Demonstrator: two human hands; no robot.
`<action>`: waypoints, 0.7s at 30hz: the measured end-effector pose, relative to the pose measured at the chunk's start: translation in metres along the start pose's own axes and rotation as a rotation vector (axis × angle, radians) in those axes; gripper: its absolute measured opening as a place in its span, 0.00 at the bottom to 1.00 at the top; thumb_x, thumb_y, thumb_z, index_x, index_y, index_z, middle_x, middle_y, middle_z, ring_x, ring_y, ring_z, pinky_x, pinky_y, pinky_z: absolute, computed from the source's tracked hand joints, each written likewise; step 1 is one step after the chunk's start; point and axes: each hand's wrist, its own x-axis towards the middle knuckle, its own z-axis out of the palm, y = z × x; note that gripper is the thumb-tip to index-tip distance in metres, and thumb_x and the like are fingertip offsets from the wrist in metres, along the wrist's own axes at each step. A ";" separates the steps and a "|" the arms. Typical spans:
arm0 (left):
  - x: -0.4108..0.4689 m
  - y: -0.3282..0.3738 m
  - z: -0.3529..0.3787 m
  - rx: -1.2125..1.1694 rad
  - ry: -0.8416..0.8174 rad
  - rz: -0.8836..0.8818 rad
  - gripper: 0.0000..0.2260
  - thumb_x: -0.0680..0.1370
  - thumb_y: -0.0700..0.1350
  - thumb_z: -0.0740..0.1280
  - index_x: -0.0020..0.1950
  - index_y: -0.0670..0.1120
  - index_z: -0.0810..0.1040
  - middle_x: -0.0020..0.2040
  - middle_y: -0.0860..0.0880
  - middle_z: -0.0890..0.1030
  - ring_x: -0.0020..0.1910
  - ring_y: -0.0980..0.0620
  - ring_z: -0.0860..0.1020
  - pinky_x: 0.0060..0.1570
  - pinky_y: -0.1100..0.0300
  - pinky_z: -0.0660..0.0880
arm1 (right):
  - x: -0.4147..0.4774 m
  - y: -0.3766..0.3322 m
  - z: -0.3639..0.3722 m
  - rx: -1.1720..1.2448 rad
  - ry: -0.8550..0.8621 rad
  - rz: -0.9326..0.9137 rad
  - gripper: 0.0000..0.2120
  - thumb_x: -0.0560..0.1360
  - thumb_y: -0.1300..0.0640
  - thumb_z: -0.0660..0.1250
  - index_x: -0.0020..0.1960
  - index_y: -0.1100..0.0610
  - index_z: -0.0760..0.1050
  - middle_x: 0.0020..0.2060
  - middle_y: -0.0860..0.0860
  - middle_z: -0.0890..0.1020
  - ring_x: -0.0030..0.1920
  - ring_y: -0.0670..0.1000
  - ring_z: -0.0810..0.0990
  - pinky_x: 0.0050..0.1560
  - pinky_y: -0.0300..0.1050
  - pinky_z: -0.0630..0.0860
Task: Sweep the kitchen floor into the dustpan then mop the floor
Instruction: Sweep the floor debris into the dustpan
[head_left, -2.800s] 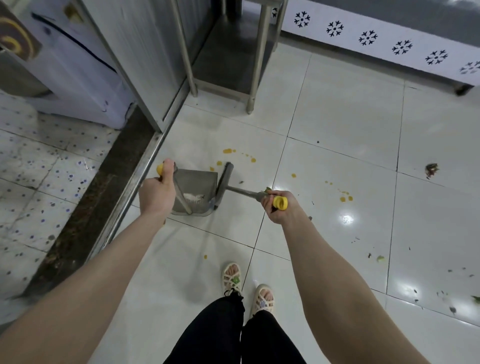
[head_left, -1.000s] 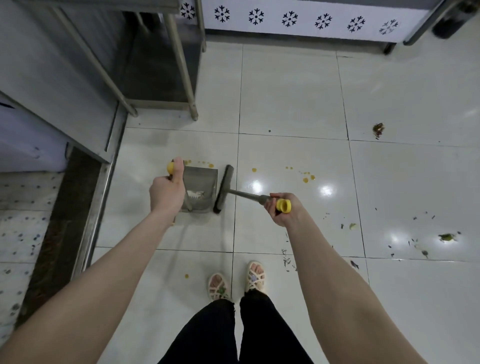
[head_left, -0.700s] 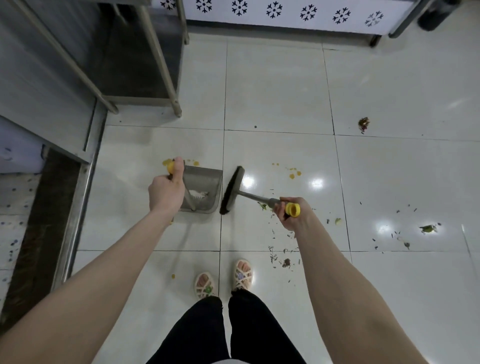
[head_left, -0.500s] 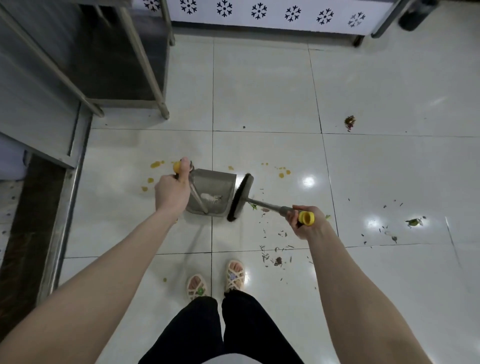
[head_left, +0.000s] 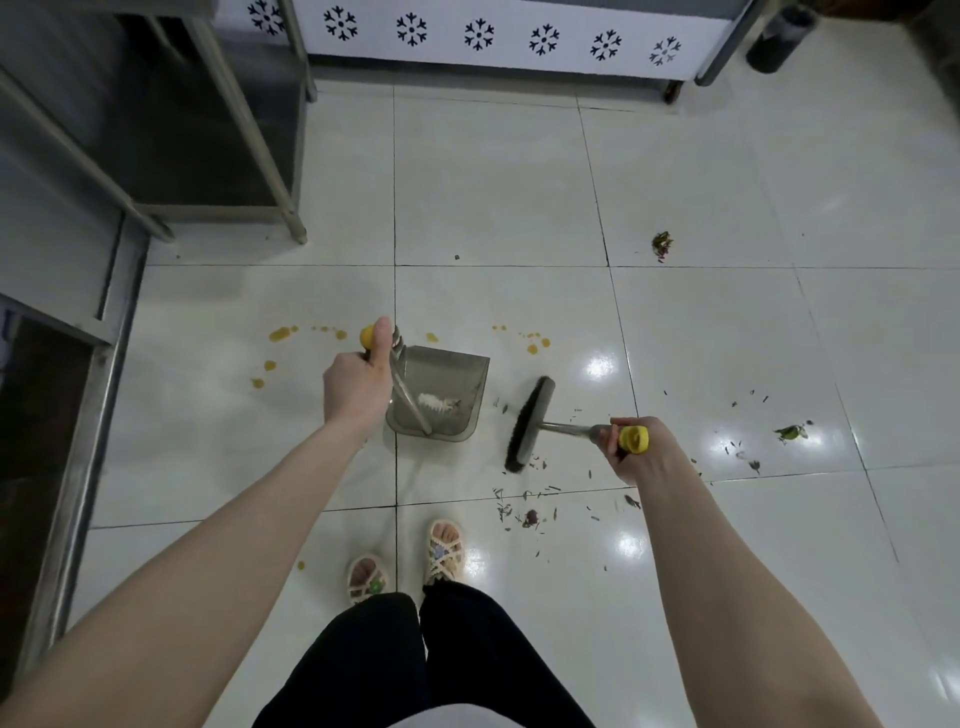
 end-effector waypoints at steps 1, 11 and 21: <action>-0.004 -0.001 0.000 -0.003 -0.001 0.002 0.33 0.75 0.71 0.52 0.31 0.42 0.67 0.29 0.44 0.72 0.28 0.45 0.71 0.35 0.53 0.71 | 0.000 0.001 0.000 -0.028 -0.001 -0.012 0.04 0.75 0.67 0.63 0.49 0.65 0.71 0.37 0.59 0.75 0.16 0.52 0.74 0.17 0.34 0.73; -0.041 -0.029 -0.030 0.030 0.055 0.008 0.33 0.76 0.70 0.52 0.30 0.41 0.68 0.29 0.44 0.73 0.31 0.44 0.73 0.39 0.47 0.77 | -0.025 0.035 -0.008 -0.082 -0.180 0.025 0.07 0.75 0.66 0.61 0.53 0.66 0.69 0.33 0.57 0.73 0.17 0.49 0.73 0.18 0.34 0.74; -0.094 -0.094 -0.081 0.014 0.202 -0.028 0.35 0.76 0.71 0.51 0.30 0.41 0.70 0.31 0.42 0.75 0.33 0.42 0.76 0.39 0.49 0.76 | -0.039 0.123 -0.008 -0.109 -0.364 0.150 0.07 0.77 0.64 0.61 0.46 0.70 0.71 0.33 0.57 0.72 0.17 0.48 0.74 0.20 0.32 0.74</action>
